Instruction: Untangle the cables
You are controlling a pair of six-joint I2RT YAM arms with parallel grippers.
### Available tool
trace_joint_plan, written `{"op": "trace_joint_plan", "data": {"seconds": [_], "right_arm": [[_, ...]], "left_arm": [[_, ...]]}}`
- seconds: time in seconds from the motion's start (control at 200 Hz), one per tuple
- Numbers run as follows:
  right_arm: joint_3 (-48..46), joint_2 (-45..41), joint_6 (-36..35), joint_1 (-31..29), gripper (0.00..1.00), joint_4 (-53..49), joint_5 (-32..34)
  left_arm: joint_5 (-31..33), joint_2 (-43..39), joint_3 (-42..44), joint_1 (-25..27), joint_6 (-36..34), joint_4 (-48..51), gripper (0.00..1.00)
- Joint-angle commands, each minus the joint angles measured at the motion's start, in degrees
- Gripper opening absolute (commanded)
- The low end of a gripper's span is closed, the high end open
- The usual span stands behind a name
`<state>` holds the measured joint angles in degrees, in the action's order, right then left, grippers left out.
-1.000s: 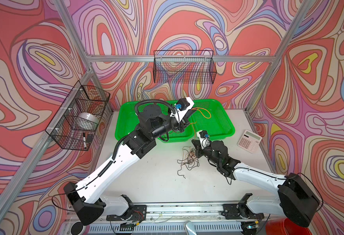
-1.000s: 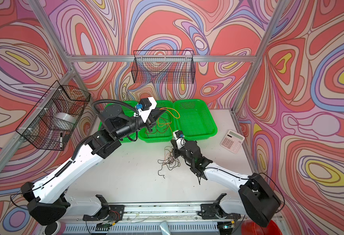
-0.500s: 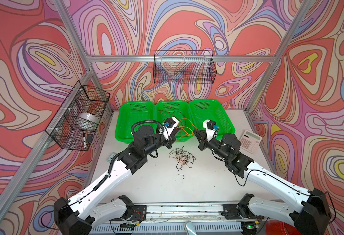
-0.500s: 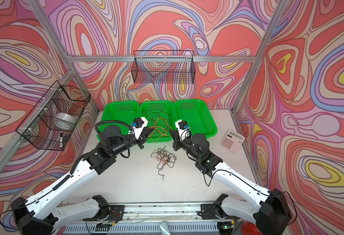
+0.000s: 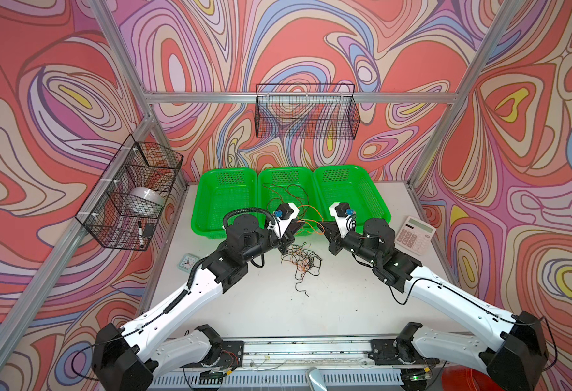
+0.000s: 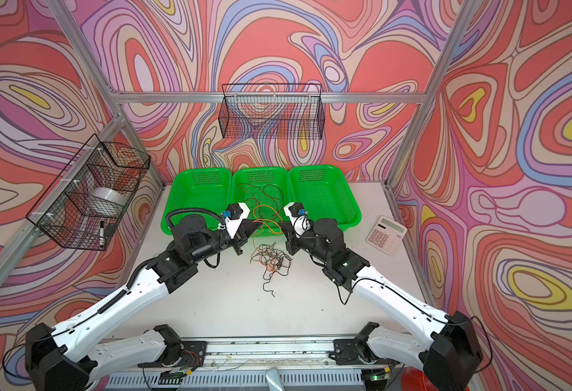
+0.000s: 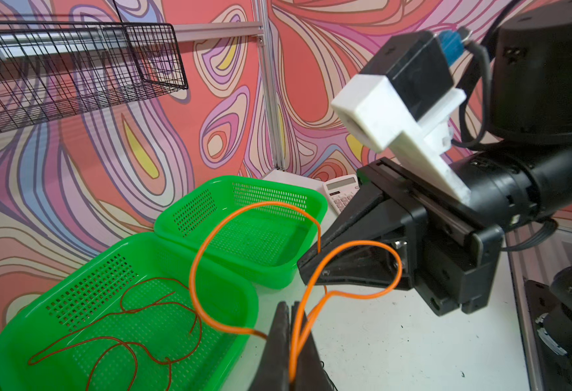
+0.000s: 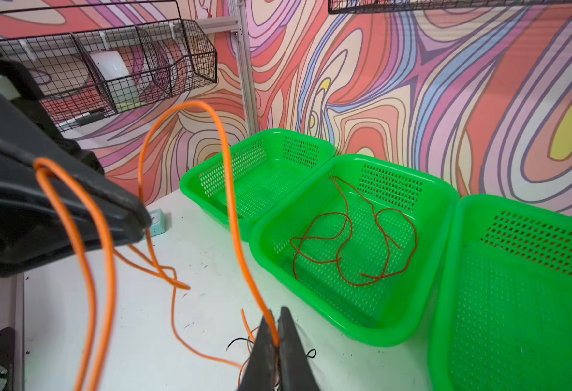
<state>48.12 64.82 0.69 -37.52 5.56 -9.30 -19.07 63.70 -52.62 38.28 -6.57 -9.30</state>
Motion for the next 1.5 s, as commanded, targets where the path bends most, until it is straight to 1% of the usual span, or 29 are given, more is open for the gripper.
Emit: {"op": "trace_joint_plan", "data": {"seconds": [0.0,0.105,0.155,0.235,0.401,0.501,0.591,0.641,0.726,0.816,0.891,0.981,1.051,1.081,1.121,1.177,1.247,1.297,1.352,1.447,1.492], "right_arm": [[0.4,1.1,-0.2,0.3,0.00,-1.1,-1.7],[0.4,1.9,-0.1,0.3,0.00,1.1,-4.8],[0.5,2.6,0.3,0.3,0.00,1.7,-4.8],[1.6,4.3,-0.2,0.2,0.00,0.6,-1.4],[4.8,8.1,-1.1,0.3,0.00,-0.1,8.6],[6.5,10.3,-1.3,0.6,0.00,0.7,11.1],[9.7,13.9,-2.7,0.9,0.00,0.6,6.7],[12.3,17.1,-2.9,1.0,0.00,0.6,3.1],[17.7,23.3,-2.1,1.0,0.00,1.2,-0.7],[24.5,30.8,-1.9,1.0,0.01,0.9,-4.3],[33.2,39.1,-2.0,0.9,0.03,-2.1,-8.3],[42.9,49.0,-0.3,0.8,0.08,-2.6,-13.0],[48.6,55.6,1.8,0.7,0.12,0.3,-15.1],[50.9,58.5,2.6,0.7,0.16,1.1,-16.3],[54.4,61.9,3.4,0.4,0.24,1.5,-17.8],[59.8,66.6,3.7,0.0,0.41,0.6,-19.4],[64.5,70.3,4.0,-0.6,0.49,-1.5,-19.5],[64.6,70.6,4.4,-0.7,0.54,-1.6,-17.8],[62.3,69.1,4.7,-0.7,0.59,-0.9,-14.6],[55.0,64.8,3.7,-0.7,0.64,1.7,-9.4],[52.0,62.5,3.1,-0.7,0.66,2.7,-8.8]], "left_arm": [[0.4,1.3,-2.3,-0.2,0.8,-1.5,0.00],[0.2,3.0,-4.1,-0.2,0.7,0.1,0.00],[-0.1,4.0,-4.6,-0.2,1.1,0.1,0.00],[1.3,5.7,-6.0,-0.3,1.4,-0.3,0.00],[4.4,10.1,-11.5,-0.9,0.3,1.1,0.00],[4.7,12.0,-14.0,-2.8,0.7,0.5,0.00],[4.9,12.8,-15.7,-5.3,1.1,0.2,0.00],[5.6,12.9,-16.3,-6.9,1.3,0.4,0.00],[6.2,12.5,-16.5,-10.1,1.6,0.8,0.00],[6.7,11.7,-16.3,-14.1,1.3,2.1,0.00],[7.6,11.1,-15.9,-17.4,1.1,3.2,0.00],[9.4,10.9,-15.1,-21.7,1.5,3.3,0.00],[11.0,11.1,-14.6,-24.6,1.6,3.1,0.00],[11.7,11.3,-14.6,-25.5,1.1,3.0,0.00],[12.9,11.6,-14.5,-26.4,0.3,2.9,0.00],[14.9,12.4,-14.4,-27.5,-0.9,2.5,0.00],[17.7,13.5,-14.1,-29.3,-1.0,1.5,0.00],[19.7,14.4,-13.9,-30.4,-1.0,0.8,0.00],[20.5,15.7,-14.1,-31.4,-1.6,0.4,0.00],[22.0,19.2,-14.8,-33.2,-2.0,0.1,0.00],[21.6,21.0,-15.2,-34.1,-1.8,-0.3,0.00]]}}
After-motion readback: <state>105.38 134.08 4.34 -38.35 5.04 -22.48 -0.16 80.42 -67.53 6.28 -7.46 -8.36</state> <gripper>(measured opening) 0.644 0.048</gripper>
